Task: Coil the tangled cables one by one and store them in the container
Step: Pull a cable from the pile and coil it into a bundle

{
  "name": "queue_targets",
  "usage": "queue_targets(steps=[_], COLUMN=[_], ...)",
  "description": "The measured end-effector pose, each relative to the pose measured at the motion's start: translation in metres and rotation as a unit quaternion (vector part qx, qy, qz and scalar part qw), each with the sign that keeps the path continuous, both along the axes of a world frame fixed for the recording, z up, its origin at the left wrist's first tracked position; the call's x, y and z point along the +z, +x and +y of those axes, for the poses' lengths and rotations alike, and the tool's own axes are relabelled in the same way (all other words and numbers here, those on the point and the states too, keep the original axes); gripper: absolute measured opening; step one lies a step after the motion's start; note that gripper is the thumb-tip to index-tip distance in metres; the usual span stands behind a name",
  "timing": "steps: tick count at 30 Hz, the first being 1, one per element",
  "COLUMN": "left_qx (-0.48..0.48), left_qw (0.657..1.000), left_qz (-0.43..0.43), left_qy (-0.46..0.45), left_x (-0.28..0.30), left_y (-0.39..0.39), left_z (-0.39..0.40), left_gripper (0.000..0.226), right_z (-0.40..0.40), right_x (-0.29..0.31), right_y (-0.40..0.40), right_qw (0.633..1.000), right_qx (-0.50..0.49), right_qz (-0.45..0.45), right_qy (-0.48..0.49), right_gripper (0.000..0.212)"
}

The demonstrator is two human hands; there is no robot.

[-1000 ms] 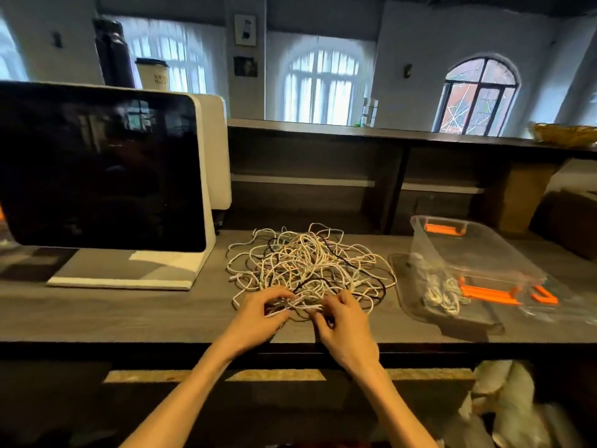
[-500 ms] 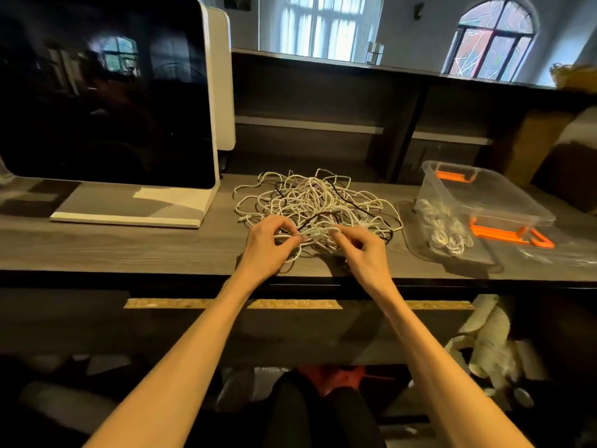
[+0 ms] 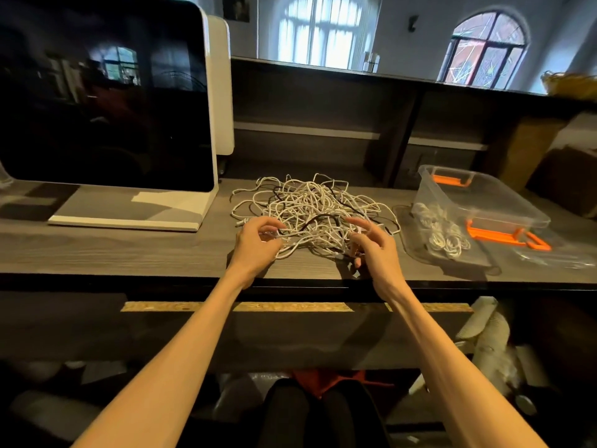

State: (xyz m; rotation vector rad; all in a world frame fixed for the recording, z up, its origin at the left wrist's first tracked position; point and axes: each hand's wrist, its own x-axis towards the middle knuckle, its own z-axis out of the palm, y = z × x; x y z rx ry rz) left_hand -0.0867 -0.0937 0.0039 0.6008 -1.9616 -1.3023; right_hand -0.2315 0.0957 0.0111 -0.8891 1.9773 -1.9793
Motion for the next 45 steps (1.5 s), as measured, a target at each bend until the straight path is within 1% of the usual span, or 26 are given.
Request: queue_targets(steps=[3, 5, 7, 9, 10, 12, 15, 17, 19, 21, 22, 23, 24, 26, 27, 28, 29, 31, 33, 36, 39, 41, 42, 43, 44, 45], left_qx=[-0.008, -0.012, -0.011, -0.010, -0.008, -0.001, 0.007, 0.002, -0.020, -0.062, -0.079, -0.092, -0.105, -0.119, -0.118, -0.115, -0.118, -0.106, -0.086, -0.076, -0.071, -0.075, -0.071, -0.059, -0.033, 0.001], left_qw=[1.000, 0.999, 1.000, 1.000, 1.000, 1.000, 0.998, 0.998, 0.998, 0.997, 0.996, 0.995, 0.993, 0.992, 0.991, 0.991, 0.989, 0.984, 0.988, 0.995, 0.997, 0.996, 0.995, 0.995, 0.995, 0.994], left_qz=[0.008, 0.011, 0.005, -0.004, -0.007, -0.021, -0.023, 0.006, 0.035, 0.045, 0.045, 0.046, 0.047, 0.041, 0.050, 0.065, 0.087, 0.122, 0.115, 0.049, -0.001, -0.036, -0.049, -0.043, -0.018, 0.025], left_qy=[0.021, 0.030, 0.022, 0.005, -0.002, -0.022, -0.054, -0.055, -0.039, -0.008, 0.005, 0.010, 0.007, -0.028, -0.031, -0.016, 0.022, 0.072, 0.066, 0.038, 0.023, -0.013, -0.039, -0.067, -0.091, -0.109], left_x=[0.000, 0.001, 0.001, 0.001, 0.000, -0.002, 0.007, 0.021, 0.043, 0.068, 0.080, 0.091, 0.100, 0.114, 0.119, 0.121, 0.124, 0.127, 0.127, 0.122, 0.117, 0.121, 0.123, 0.125, 0.128, 0.132], left_y=[0.001, 0.001, 0.002, 0.001, 0.000, -0.003, -0.010, -0.018, -0.025, -0.032, -0.036, -0.039, -0.042, -0.048, -0.049, -0.050, -0.053, -0.053, -0.055, -0.057, -0.057, -0.057, -0.056, -0.058, -0.059, -0.060], left_z=[-0.002, -0.003, -0.002, 0.000, 0.000, -0.002, -0.010, -0.014, -0.014, -0.014, -0.014, -0.015, -0.018, -0.024, -0.024, -0.026, -0.026, -0.027, -0.028, -0.033, -0.038, -0.035, -0.029, -0.021, -0.011, 0.000], left_gripper=[0.039, 0.043, 0.042, 0.040, 0.038, 0.032, 0.028, 0.038, 0.061, 0.086, 0.091, 0.087, 0.074, 0.028, 0.015, 0.018, 0.022, 0.023, 0.023, 0.026, 0.023, 0.020, 0.027, 0.038, 0.044, 0.041], right_z=[0.002, 0.001, -0.003, -0.010, -0.015, -0.026, -0.043, -0.054, -0.061, -0.066, -0.067, -0.069, -0.070, -0.069, -0.067, -0.064, -0.059, -0.050, -0.039, -0.030, -0.025, -0.021, -0.020, -0.019, -0.019, -0.019], right_x=[0.002, 0.005, 0.008, 0.012, 0.015, 0.027, 0.056, 0.078, 0.098, 0.113, 0.120, 0.126, 0.132, 0.144, 0.149, 0.153, 0.159, 0.171, 0.184, 0.199, 0.211, 0.218, 0.220, 0.222, 0.222, 0.223], right_y=[0.003, 0.008, 0.015, 0.019, 0.020, 0.021, 0.017, 0.012, 0.008, 0.004, 0.004, 0.004, 0.006, 0.008, 0.007, 0.005, 0.001, -0.009, -0.016, -0.021, -0.024, -0.026, -0.026, -0.027, -0.027, -0.028], right_qw=[0.999, 1.000, 0.998, 0.982, 0.972, 0.961, 0.960, 0.967, 0.973, 0.965, 0.958, 0.951, 0.946, 0.940, 0.938, 0.938, 0.939, 0.945, 0.955, 0.962, 0.971, 0.981, 0.987, 0.991, 0.994, 0.995], right_qx=[0.015, 0.025, 0.024, 0.003, -0.010, -0.037, -0.042, 0.003, 0.060, 0.084, 0.092, 0.103, 0.116, 0.126, 0.116, 0.098, 0.076, 0.042, 0.037, 0.026, -0.003, -0.008, -0.003, 0.004, 0.013, 0.023], right_qz=[-0.033, -0.017, 0.052, 0.170, 0.216, 0.263, 0.266, 0.246, 0.216, 0.242, 0.263, 0.280, 0.290, 0.305, 0.315, 0.322, 0.327, 0.319, 0.291, 0.270, 0.240, 0.191, 0.156, 0.124, 0.097, 0.077], right_qy=[-0.014, 0.001, 0.040, 0.085, 0.092, 0.081, 0.072, 0.060, 0.049, 0.064, 0.074, 0.082, 0.087, 0.086, 0.086, 0.082, 0.077, 0.064, 0.046, 0.031, 0.004, -0.023, -0.037, -0.049, -0.057, -0.064], right_gripper=[0.029, 0.021, 0.017, 0.020, 0.021, 0.025, 0.033, 0.036, 0.037, 0.037, 0.037, 0.038, 0.038, 0.039, 0.040, 0.040, 0.040, 0.037, 0.031, 0.026, 0.027, 0.028, 0.028, 0.027, 0.027, 0.026])
